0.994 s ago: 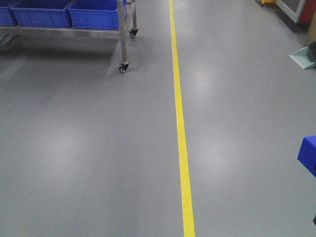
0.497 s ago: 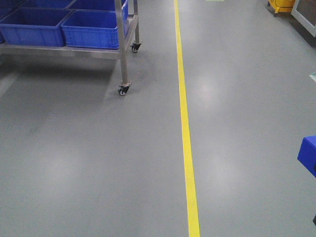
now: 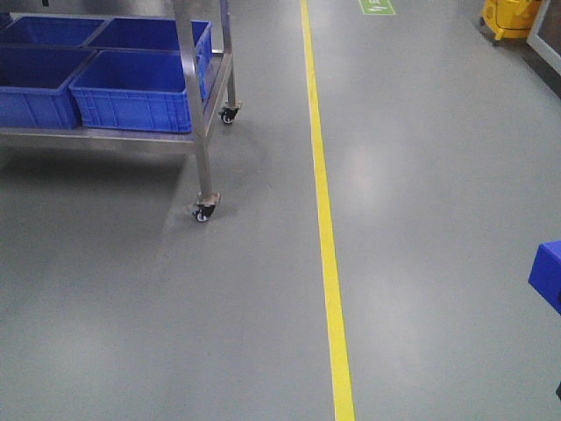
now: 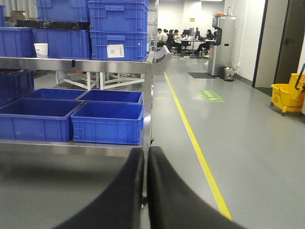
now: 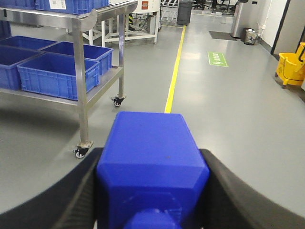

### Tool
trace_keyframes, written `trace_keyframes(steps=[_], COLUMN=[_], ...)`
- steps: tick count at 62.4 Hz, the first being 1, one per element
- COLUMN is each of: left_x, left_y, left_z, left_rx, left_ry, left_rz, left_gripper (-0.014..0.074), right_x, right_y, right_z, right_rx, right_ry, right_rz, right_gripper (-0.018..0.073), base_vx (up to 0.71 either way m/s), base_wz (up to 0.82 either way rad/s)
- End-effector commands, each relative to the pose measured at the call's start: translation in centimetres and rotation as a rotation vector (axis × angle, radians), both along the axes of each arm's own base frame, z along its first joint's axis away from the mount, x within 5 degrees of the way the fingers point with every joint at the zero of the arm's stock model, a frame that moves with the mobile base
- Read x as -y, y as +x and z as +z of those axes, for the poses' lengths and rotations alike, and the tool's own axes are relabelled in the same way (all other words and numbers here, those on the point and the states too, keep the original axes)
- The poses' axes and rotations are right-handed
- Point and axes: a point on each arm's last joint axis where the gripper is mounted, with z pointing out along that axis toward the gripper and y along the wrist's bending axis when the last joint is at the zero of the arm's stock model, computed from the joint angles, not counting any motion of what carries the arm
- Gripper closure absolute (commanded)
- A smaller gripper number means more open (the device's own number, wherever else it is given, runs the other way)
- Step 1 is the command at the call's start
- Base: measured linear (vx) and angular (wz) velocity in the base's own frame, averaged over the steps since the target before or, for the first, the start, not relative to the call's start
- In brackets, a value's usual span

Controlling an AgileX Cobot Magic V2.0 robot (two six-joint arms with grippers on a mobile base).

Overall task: Pour parts from conveyor to right shelf
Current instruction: 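Drive along the yellow floor line toward the bin shelves, then turn and drive down the aisle between the blue bin shelves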

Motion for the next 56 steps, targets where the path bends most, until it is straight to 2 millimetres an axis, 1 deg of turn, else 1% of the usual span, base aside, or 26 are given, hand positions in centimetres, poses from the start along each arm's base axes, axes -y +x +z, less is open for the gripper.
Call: trace_keyframes(steps=[1, 38, 47, 56], left_x=[0.03, 0.03, 0.04, 0.04], left_y=[-0.02, -0.02, -0.02, -0.02], left_z=[-0.26, -0.26, -0.26, -0.26], left_rx=[0.060, 0.060, 0.060, 0.060], left_ry=[-0.010, -0.010, -0.010, -0.010], left_rz=[-0.003, -0.003, -0.004, -0.004], left_gripper=[0.0603, 0.0603, 0.0603, 0.0603], right_x=[0.13, 0.13, 0.13, 0.13], right_y=[0.09, 0.09, 0.09, 0.09], right_z=[1.69, 1.69, 1.69, 1.69], right_rx=[0.104, 0.104, 0.104, 0.104], right_ry=[0.003, 0.003, 0.003, 0.003], right_rz=[-0.014, -0.014, -0.014, -0.014], right_gripper=[0.0564, 0.0564, 0.0564, 0.0564], base_vx=[0.66, 0.60, 0.50, 0.47], base_wz=[0.06, 0.14, 0.38, 0.71])
